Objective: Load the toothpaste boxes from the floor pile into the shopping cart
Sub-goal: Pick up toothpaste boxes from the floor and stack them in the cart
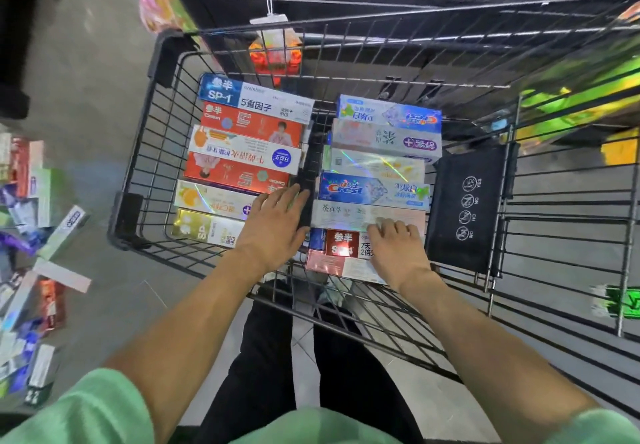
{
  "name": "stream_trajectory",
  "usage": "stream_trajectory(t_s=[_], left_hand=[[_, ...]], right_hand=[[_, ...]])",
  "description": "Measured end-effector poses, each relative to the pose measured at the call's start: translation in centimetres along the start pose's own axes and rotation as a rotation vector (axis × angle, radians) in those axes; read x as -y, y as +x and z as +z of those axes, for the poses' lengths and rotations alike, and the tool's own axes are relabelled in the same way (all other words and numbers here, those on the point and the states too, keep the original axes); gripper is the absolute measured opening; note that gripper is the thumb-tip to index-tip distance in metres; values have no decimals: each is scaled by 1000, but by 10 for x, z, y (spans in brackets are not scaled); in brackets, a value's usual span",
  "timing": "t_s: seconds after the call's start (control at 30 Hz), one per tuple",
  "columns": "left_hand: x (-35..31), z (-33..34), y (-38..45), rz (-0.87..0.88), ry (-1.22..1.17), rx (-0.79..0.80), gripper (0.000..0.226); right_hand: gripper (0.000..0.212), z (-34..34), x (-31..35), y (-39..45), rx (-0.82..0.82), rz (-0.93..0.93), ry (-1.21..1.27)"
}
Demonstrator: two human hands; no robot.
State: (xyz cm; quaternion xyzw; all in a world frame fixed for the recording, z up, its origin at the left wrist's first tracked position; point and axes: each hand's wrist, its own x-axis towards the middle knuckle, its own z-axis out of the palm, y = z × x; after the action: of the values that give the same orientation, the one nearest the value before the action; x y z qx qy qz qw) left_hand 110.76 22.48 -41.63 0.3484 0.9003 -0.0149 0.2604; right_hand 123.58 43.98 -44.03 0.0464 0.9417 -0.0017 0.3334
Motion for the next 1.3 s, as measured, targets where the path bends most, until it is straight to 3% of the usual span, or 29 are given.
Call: stream_trajectory(t_s=[0.3, 0.47, 0.57, 0.77, 0.87, 1.1, 1.3], left_hand=[[15, -60, -47, -58, 45, -53, 65], [55, -110, -94, -170, 57, -121, 71], [90, -135, -136, -255, 51, -201, 75], [180, -145, -256, -460, -50, -348, 80], [229, -131, -328, -585, -84, -416, 71], [322, -62, -488, -907, -166, -463, 76], [371, -9, -589, -1144, -301, -466, 72]], right_hand=[[63, -89, 2, -7, -167, -154, 14], [71, -169, 42, -22, -288, -199, -7], [75, -220, 81, -30, -441, -271, -29], [73, -298, 214, -43, -519, -450, -151], [77, -319, 301, -53, -523, -542, -210], [85, -333, 513, -95, -623, -743, -287], [90, -334, 657, -131, -610, -960, -344]])
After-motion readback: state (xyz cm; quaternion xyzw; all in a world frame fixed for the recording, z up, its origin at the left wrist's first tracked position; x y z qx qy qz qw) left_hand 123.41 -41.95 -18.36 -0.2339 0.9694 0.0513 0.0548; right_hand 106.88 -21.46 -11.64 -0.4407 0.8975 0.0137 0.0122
